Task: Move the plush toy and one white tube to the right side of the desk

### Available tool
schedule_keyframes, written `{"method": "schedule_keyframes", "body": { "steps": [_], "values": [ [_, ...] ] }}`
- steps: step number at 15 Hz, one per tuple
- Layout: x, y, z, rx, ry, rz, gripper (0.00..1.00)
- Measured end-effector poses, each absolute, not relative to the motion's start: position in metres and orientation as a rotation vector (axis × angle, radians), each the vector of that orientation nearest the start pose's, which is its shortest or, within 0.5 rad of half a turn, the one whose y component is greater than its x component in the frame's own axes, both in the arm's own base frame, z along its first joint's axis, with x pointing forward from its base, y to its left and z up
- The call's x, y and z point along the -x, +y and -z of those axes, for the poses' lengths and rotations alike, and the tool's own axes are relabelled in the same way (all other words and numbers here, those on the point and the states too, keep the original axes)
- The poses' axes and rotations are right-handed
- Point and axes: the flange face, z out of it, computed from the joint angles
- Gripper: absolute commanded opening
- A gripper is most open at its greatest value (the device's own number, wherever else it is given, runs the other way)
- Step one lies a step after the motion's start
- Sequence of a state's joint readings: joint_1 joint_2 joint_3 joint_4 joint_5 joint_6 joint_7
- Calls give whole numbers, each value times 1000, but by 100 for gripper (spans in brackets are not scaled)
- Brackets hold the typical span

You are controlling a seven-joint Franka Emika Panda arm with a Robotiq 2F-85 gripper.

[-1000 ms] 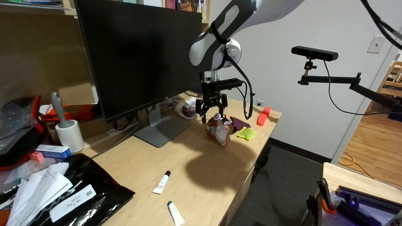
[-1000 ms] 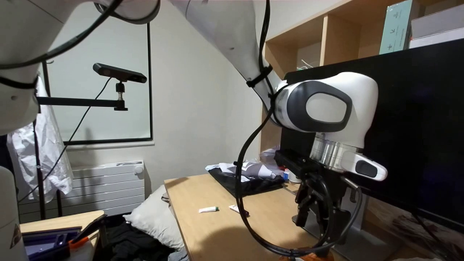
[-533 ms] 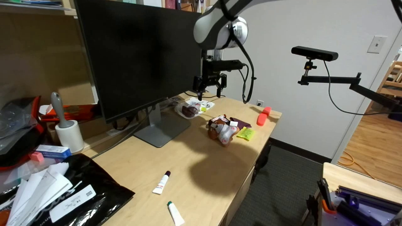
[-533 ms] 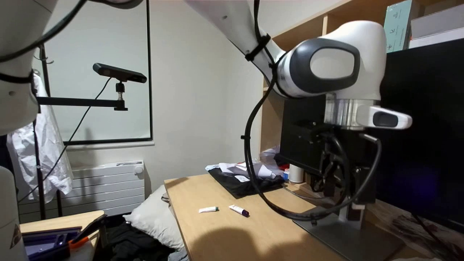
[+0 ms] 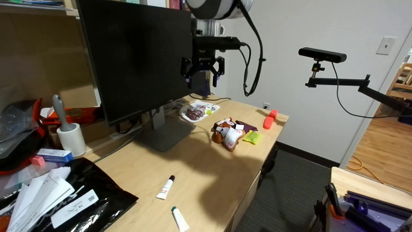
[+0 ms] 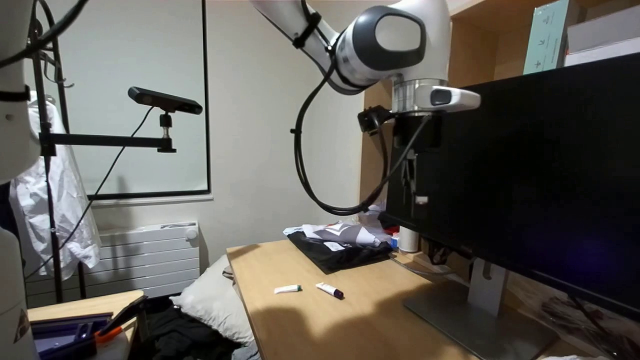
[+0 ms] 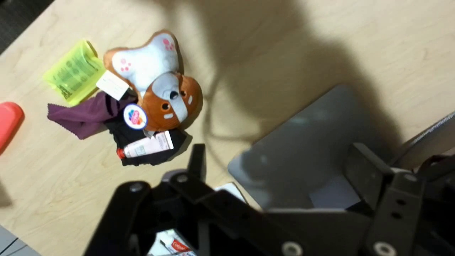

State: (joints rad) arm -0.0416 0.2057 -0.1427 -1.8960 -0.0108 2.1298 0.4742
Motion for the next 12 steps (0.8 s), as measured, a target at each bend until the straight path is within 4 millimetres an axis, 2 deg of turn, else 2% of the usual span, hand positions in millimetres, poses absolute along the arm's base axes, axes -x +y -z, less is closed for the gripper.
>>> {"method": "schedule_keyframes", "body": {
  "steps": [3, 6, 9, 12],
  "values": [
    [-572, -56, -388, 3111, 909, -148, 100],
    [-545, -21, -370, 3171, 737, -359, 100],
    [-528, -5, -356, 3193, 604, -466, 100],
    [-526, -5, -355, 3195, 581, -476, 100]
  ]
}}
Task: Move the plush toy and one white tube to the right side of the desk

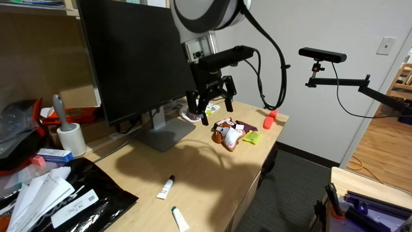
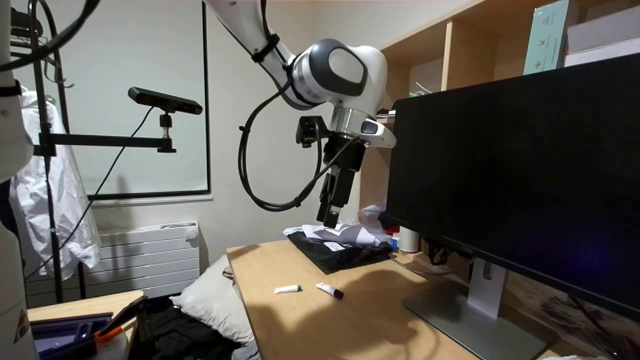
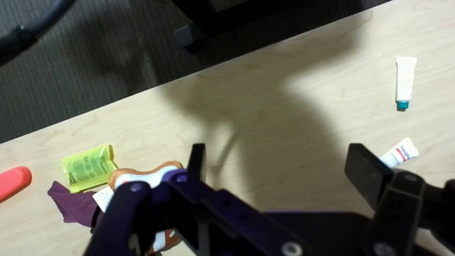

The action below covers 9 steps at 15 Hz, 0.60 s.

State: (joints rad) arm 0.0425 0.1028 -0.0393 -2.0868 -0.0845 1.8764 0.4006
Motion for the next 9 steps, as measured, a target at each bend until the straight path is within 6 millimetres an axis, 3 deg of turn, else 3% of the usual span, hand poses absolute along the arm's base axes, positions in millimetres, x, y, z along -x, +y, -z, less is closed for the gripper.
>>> {"method": "schedule_keyframes", "body": {
  "steps": [4, 9],
  "values": [
    [-521, 9, -341, 3156, 610, -479, 100],
    [-485, 63, -276, 3019, 795, -428, 100]
  ]
}}
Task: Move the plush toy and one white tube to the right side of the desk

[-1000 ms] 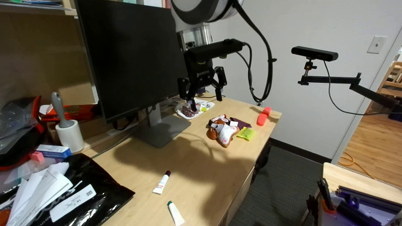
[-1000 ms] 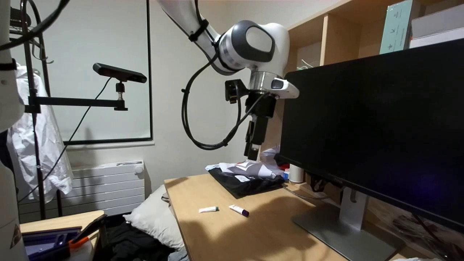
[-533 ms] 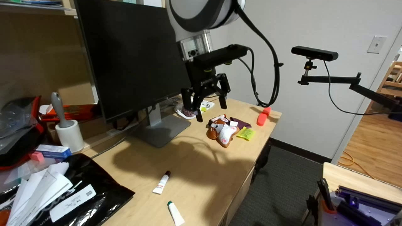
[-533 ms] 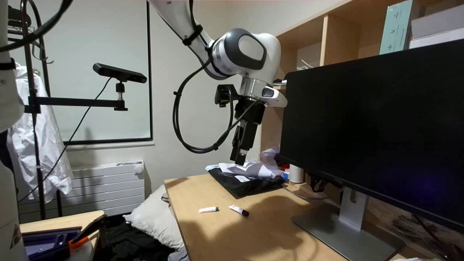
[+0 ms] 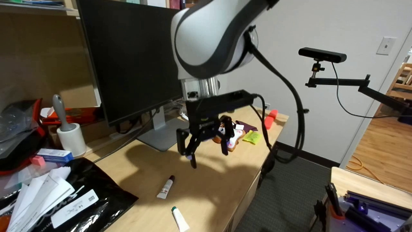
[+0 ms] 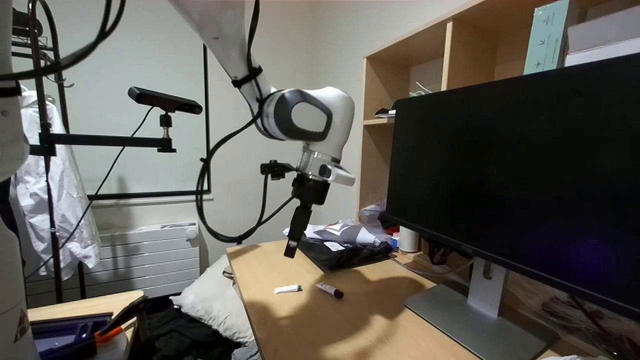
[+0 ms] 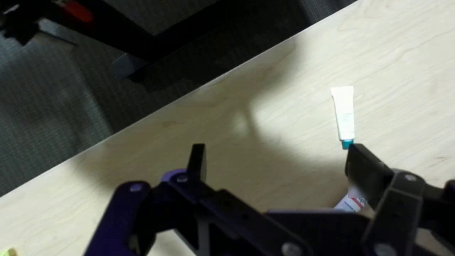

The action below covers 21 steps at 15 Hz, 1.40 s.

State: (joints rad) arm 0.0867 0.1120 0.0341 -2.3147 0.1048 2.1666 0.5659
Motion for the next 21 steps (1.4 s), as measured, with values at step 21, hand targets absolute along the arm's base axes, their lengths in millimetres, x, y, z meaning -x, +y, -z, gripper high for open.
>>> {"method": "schedule_keyframes", "body": {
  "steps": [21],
  "values": [
    [-445, 170, -162, 2913, 893, 10, 100]
  ]
}}
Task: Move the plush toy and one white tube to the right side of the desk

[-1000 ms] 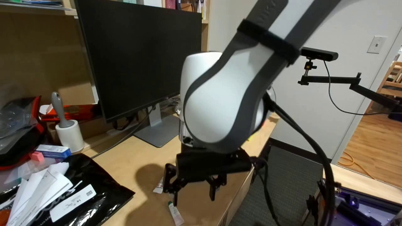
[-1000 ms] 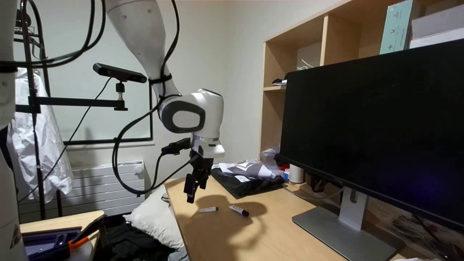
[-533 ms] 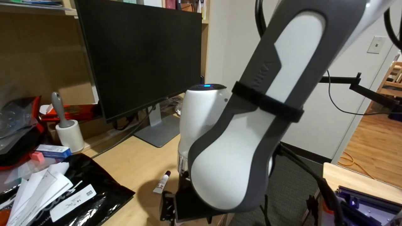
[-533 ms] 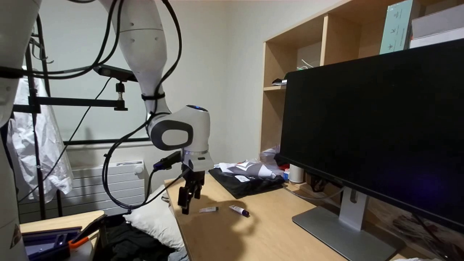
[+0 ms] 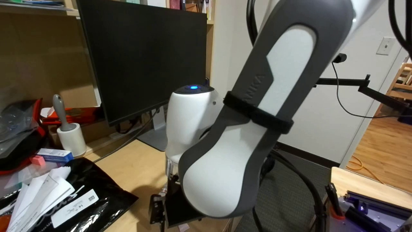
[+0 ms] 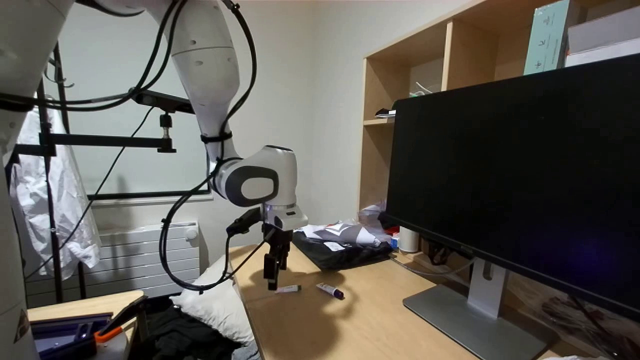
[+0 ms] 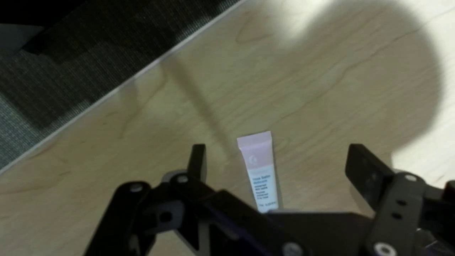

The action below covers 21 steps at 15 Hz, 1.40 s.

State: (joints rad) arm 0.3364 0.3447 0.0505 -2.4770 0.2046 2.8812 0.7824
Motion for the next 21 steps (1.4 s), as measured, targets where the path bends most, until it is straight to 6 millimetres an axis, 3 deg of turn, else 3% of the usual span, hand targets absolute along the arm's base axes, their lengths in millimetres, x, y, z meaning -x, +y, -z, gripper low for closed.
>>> {"method": "schedule_keyframes", "body": {
  "steps": [8, 20, 21],
  "values": [
    [-484, 156, -172, 2880, 950, 94, 100],
    [-489, 151, -143, 2911, 976, 29, 100],
    [-490, 152, -143, 2910, 976, 31, 94]
  ]
}}
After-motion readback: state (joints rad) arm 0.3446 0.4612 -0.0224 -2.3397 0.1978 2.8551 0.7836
